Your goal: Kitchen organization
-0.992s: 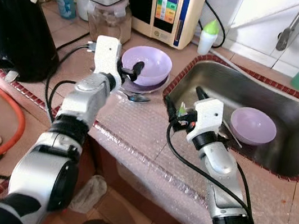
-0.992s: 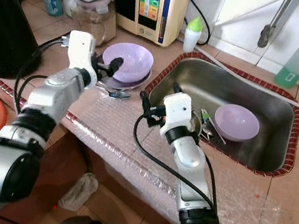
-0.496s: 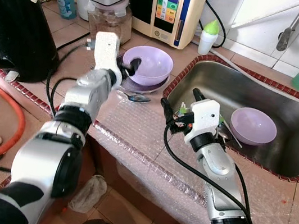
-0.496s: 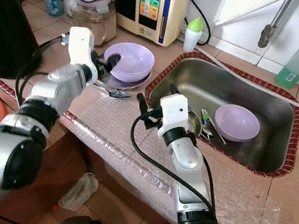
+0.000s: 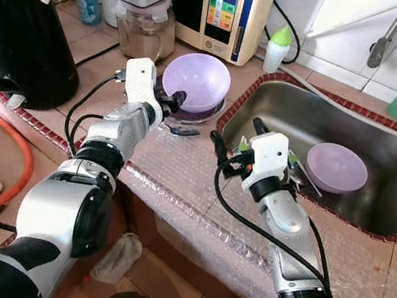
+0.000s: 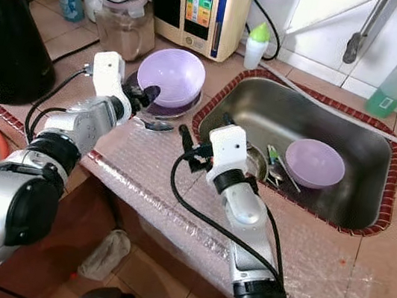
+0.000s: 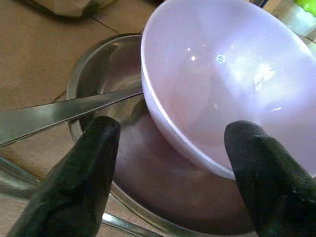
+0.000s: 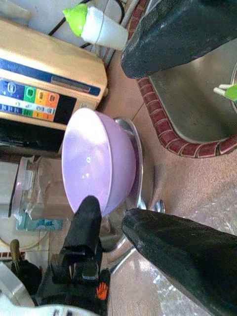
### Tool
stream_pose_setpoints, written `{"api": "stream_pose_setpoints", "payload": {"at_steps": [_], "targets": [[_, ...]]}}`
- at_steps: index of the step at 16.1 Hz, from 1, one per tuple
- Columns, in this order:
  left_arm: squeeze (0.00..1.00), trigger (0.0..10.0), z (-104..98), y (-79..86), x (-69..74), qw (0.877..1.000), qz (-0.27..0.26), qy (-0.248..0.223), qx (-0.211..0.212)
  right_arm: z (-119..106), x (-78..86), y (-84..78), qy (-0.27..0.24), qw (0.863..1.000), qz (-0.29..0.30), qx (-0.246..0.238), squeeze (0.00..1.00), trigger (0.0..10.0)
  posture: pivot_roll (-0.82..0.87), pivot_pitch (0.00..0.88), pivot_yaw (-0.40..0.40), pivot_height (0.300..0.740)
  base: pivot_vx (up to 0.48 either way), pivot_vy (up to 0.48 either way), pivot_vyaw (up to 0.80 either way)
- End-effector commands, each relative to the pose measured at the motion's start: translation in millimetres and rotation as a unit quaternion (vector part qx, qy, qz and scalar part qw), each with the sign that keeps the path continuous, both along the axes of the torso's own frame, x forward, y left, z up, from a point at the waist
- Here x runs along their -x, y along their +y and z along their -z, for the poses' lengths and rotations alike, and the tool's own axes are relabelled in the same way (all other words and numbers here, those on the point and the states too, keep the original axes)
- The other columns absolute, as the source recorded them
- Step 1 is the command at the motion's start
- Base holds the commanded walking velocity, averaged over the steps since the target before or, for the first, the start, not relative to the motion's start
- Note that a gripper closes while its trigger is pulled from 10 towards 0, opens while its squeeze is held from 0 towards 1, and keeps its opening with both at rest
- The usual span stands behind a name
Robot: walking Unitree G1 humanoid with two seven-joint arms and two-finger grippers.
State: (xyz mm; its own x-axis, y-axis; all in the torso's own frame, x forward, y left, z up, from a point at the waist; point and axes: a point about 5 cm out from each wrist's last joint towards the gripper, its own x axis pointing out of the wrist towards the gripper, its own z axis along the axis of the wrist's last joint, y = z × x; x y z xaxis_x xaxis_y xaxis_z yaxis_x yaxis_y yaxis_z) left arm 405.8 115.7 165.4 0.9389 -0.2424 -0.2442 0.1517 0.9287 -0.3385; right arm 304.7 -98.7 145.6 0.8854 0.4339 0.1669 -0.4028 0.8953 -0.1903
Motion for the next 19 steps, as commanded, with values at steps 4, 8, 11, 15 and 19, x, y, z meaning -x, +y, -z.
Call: {"api": "stream_pose_setpoints", "payload": {"at_steps": [4,8,11,15,19], "targets": [[0.00,0.0,-1,-2.4,-1.0,1.000,0.003,0.007,0.016,-4,0.4,2.3,-0.006,1.000,-0.005,0.002,0.00,10.0,0.01,0.022,0.057,0.740,0.000,0.000,0.00],[0.00,0.0,-2,0.6,-1.4,1.000,-0.002,0.003,0.013,-4,0.0,3.2,-0.004,1.000,-0.007,-0.006,0.00,10.0,0.01,0.021,0.054,0.740,0.000,0.000,0.00],[0.00,0.0,3,3.4,0.0,1.000,-0.006,0.006,0.012,-3,0.5,1.8,-0.001,1.000,-0.007,-0.006,0.00,10.0,0.01,0.020,0.053,0.740,0.000,0.000,0.00],[0.00,0.0,0,7.3,-1.0,1.000,-0.019,-0.006,0.017,-4,-0.4,1.5,-0.002,1.000,-0.009,-0.007,0.00,10.0,0.01,0.016,0.049,0.740,0.000,0.000,0.00],[0.00,0.0,-9,15.2,-2.1,0.997,-0.041,-0.045,0.038,-4,-1.1,-0.9,-0.003,1.000,-0.005,-0.009,0.00,10.0,0.02,0.012,0.048,0.740,0.000,0.000,0.00]]}}
